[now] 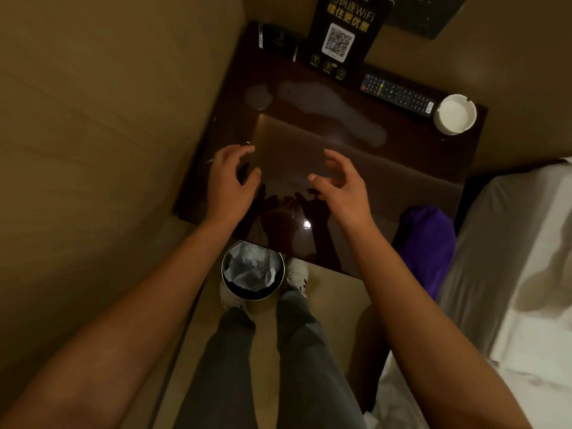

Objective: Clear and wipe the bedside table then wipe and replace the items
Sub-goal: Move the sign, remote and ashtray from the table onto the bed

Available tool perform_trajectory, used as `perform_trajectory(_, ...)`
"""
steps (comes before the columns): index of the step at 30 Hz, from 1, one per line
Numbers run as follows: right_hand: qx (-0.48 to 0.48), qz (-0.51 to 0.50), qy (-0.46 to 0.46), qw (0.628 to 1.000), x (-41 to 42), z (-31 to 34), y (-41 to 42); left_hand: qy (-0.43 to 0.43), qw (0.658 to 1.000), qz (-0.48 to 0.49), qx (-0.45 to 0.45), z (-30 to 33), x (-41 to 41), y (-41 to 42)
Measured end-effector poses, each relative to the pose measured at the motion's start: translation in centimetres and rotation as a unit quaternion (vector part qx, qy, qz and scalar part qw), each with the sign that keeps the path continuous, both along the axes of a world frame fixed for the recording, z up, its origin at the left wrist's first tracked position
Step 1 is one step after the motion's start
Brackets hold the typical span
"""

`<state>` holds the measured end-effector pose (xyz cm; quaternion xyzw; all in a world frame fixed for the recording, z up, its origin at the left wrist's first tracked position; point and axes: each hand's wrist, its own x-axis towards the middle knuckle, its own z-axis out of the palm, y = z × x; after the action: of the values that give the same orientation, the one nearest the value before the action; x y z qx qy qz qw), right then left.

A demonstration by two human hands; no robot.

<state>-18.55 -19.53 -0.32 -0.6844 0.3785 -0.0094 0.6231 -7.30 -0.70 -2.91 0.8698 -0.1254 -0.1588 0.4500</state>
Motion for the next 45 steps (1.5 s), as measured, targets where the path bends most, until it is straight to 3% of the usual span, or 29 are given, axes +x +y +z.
perform_trajectory(9, 0.001, -0.013, 0.010, 1.000, 0.8, -1.0, -2.1, 0.001, 0.998, -0.030, 0.052, -1.1, 1.1, -0.9)
perform_trajectory(30, -0.023, -0.020, 0.018, 0.999, 7.7, -1.2, -9.0, -0.078, 0.991, -0.084, 0.076, -0.5, 11.7, -8.9)
perform_trajectory(45, -0.040, -0.027, -0.006, 0.999, 11.4, -1.3, -13.4, -0.148, 0.969, -0.140, 0.140, -0.1, 17.2, -14.0)
